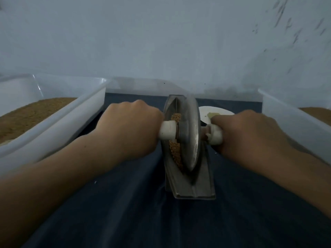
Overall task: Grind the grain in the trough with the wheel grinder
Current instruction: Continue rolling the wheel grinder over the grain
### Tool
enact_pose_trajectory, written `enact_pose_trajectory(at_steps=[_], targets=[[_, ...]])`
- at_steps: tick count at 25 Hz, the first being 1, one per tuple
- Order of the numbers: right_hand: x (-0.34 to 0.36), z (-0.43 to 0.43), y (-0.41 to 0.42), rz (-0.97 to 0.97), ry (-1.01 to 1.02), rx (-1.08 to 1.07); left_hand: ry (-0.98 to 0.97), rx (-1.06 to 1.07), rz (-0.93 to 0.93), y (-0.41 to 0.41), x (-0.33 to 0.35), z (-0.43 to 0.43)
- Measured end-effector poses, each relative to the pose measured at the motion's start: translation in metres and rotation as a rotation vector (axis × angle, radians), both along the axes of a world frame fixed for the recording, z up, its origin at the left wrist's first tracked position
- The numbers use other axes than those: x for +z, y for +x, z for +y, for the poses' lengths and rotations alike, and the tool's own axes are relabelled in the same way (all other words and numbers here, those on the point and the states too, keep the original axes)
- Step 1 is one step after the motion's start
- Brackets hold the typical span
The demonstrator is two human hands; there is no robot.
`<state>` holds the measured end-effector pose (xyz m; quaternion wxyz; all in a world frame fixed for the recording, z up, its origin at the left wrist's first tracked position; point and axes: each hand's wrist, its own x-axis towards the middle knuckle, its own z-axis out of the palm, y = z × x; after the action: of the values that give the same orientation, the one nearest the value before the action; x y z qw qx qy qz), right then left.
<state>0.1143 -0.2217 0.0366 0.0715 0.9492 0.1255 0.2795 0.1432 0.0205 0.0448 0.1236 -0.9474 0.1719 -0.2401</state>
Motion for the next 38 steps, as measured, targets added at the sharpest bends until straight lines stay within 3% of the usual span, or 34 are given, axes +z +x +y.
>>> enact_pose_trajectory(at_steps=[4,9,13,16,22,24,28,30,33,38], targets=[[-0.021,0.000,0.034,-0.087,-0.034,0.006,0.018,0.028,-0.107,0.028,-0.016,0.006],[-0.010,0.013,0.087,-0.035,-0.063,-0.058,-0.084,0.081,0.034,0.074,-0.015,-0.010],[-0.007,0.004,0.062,0.015,-0.107,-0.004,-0.048,0.010,0.132,0.056,-0.010,0.002],[-0.015,-0.009,0.036,-0.032,-0.119,0.046,0.000,-0.100,0.057,0.042,-0.016,0.013],[-0.002,0.017,0.100,0.060,-0.014,-0.075,-0.062,0.085,0.100,0.087,-0.005,-0.015],[-0.001,0.010,0.102,0.102,-0.003,-0.053,-0.046,0.051,0.119,0.090,0.002,-0.015],[-0.022,-0.017,0.064,-0.120,-0.123,0.092,-0.048,-0.063,0.272,0.065,-0.006,0.020],[-0.021,-0.016,0.066,-0.164,-0.138,0.062,-0.055,-0.041,0.244,0.062,-0.014,0.024],[-0.013,0.002,0.097,0.047,-0.033,-0.070,-0.019,0.052,0.107,0.083,-0.008,0.000],[0.002,-0.005,0.092,0.345,0.059,-0.004,0.077,0.025,0.114,0.077,0.011,-0.010]])
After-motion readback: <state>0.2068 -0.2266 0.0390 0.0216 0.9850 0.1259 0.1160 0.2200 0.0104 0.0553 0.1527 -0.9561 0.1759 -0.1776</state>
